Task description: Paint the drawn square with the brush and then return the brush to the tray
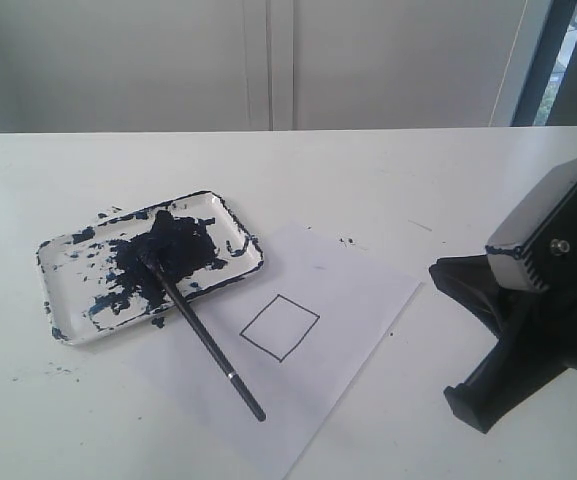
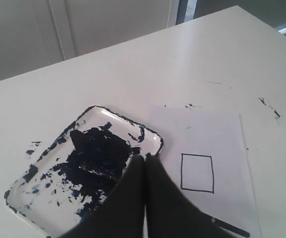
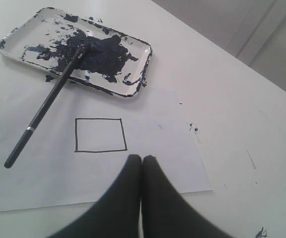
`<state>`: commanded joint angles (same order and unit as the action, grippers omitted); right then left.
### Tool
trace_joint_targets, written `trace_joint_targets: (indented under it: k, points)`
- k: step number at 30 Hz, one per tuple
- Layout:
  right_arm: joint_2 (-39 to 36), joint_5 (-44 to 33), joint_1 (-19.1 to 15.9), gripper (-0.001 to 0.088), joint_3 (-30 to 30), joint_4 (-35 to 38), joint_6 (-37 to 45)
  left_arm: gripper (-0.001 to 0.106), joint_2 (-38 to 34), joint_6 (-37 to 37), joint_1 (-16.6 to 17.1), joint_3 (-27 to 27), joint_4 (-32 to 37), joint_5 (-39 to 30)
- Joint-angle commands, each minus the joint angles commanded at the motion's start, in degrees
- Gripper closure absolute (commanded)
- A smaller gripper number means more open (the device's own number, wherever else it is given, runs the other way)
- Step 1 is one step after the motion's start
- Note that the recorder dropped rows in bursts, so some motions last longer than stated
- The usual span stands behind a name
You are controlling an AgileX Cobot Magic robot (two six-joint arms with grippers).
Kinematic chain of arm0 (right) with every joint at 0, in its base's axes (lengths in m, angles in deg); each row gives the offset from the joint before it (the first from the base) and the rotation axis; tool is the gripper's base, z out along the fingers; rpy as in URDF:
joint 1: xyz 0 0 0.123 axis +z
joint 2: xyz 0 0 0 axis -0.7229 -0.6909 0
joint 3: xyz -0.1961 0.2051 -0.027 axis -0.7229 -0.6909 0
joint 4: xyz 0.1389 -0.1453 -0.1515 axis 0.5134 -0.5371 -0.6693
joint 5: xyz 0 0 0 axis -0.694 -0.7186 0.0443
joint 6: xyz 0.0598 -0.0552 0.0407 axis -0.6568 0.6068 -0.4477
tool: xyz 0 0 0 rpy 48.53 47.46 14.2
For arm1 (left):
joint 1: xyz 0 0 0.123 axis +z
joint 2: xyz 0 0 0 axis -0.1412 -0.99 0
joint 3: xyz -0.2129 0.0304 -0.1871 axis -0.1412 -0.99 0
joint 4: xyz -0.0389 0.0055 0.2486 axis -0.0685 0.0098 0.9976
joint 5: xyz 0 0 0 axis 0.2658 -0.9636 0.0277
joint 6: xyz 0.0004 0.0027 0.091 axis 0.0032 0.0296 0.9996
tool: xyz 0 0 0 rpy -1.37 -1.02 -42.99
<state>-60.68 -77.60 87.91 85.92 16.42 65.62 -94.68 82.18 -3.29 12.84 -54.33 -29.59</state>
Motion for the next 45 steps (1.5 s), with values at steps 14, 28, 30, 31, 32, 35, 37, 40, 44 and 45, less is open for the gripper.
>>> trace_joint_targets:
  k: [14, 28, 30, 31, 32, 35, 37, 40, 44, 45]
  points:
    - [0.0, 0.1, 0.0, 0.0868, 0.0, 0.1, 0.0, 0.105, 12.3, -3.6, 0.0, -11.5, 9.0, -4.5]
    - [-3.4, -1.4, 7.3, 0.0868, 2.7, 12.5, 0.0, 0.105, 19.2, -3.4, 0.0, -23.0, 9.1, -3.6]
    - [-6.7, -0.5, 9.9, 0.0868, 4.3, 12.5, 0.0, 0.105, 19.2, -3.4, 0.0, -23.2, 8.5, -2.5]
    - [-9.5, 1.0, 11.4, 0.0868, 5.2, 12.5, 0.0, 0.105, 19.2, -3.4, 0.0, -23.2, 8.2, -2.1]
    - [-11.8, 3.0, 12.5, 0.0868, 6.1, 12.5, 0.0, 0.105, 19.2, -3.4, 0.0, -23.2, 8.2, -2.0]
    - [-15.9, 5.4, 14.1, 0.0868, 7.8, 12.5, -0.2, 0.105, 19.2, -3.4, 0.0, -23.2, 8.2, -2.0]
    - [-18.8, 6.2, 14.9, 0.0868, 9.3, 12.5, -0.2, 0.105, 19.2, -3.4, 0.0, -23.2, 8.2, -2.0]
    - [-23.7, 6.9, 16.1, 0.0868, 11.7, 12.5, -0.2, 0.105, 19.2, -3.3, 0.0, -23.2, 8.2, -2.0]
    - [-29.4, 8.9, 17.3, 0.0868, 14.5, 12.5, -0.2, 0.105, 19.2, -3.3, 0.0, -23.2, 8.2, -2.0]
    - [-30.6, 9.2, 17.3, 0.0868, 15.1, 12.5, -0.7, 0.105, 19.2, -3.3, 0.0, -23.2, 8.2, -2.2]
